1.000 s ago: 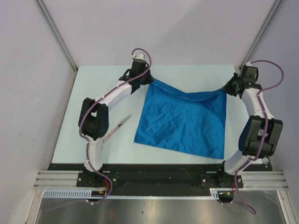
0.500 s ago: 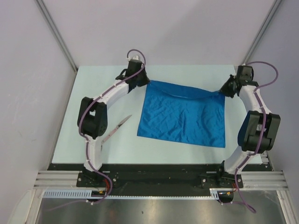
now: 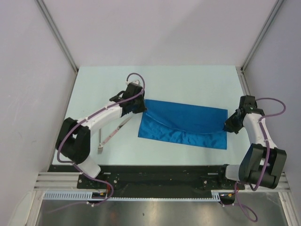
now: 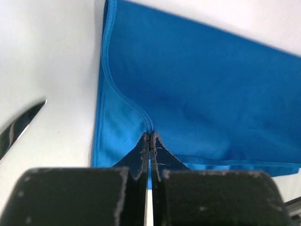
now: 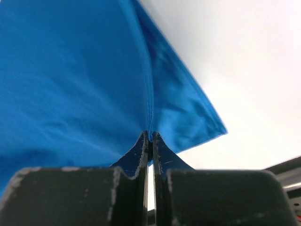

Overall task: Fold the napkin into a case and place the utensils inside
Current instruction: Fold and flatten the napkin at the center of the board.

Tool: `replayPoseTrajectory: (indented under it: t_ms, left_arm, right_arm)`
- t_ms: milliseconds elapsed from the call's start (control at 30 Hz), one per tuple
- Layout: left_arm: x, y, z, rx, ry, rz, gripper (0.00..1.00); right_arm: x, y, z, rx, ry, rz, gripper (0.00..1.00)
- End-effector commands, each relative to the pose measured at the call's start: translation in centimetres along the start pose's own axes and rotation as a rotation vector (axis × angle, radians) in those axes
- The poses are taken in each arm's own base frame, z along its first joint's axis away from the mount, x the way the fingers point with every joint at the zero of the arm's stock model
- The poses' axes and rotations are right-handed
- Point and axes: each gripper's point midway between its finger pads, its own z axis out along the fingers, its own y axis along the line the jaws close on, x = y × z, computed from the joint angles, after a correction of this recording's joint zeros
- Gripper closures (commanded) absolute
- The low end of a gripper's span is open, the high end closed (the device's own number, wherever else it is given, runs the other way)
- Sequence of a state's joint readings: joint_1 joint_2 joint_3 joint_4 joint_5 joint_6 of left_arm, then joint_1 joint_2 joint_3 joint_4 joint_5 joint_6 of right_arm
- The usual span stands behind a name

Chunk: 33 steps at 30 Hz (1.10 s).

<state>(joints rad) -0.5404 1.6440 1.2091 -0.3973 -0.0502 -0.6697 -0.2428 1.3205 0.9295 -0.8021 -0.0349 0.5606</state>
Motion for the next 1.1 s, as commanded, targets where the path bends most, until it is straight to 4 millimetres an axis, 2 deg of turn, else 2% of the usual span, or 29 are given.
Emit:
replayPoseTrajectory:
  t_ms: [0, 33, 100, 233, 367, 500, 767, 1067]
  left_arm:
    - [1.8, 1.9, -0.9, -0.021, -0.02, 0.042, 1.0]
    - [3.0, 2.5, -0.7, -0.035, 0.001, 0.044, 1.0]
    - [4.1, 3.2, -0.5, -0.046, 0.022, 0.043, 1.0]
    - [5.2, 4.3, -0.1, -0.083, 0.037, 0.056, 1.0]
    - [6.3, 5.1, 0.2, -0.093, 0.061, 0.049, 1.0]
    - [7.9, 5.5, 0.1, -0.1, 0.08, 0.053, 1.0]
    - [8.3, 5.5, 0.3, -0.098, 0.081, 0.056, 1.0]
    - [9.4, 5.9, 0.8, -0.11, 0.112, 0.057, 1.0]
  right_arm:
    - [1.7, -2.7, 0.4, 0.062, -0.004, 0.064, 1.0]
    - [1.8, -2.2, 0.7, 0.032, -0.001, 0.061, 1.0]
    - [2.7, -2.7, 1.6, 0.045, 0.03, 0.06, 1.0]
    - [3.8, -3.5, 2.4, 0.072, 0.068, 0.069, 1.0]
    - [3.9, -3.9, 2.6, 0.097, 0.063, 0.092, 1.0]
    - [3.9, -5.6, 2.6, 0.177, 0.027, 0.126, 1.0]
    - [4.9, -7.4, 3.3, 0.257, 0.067, 0.174, 1.0]
    - [5.6, -7.5, 4.1, 0.25, 0.078, 0.197, 1.0]
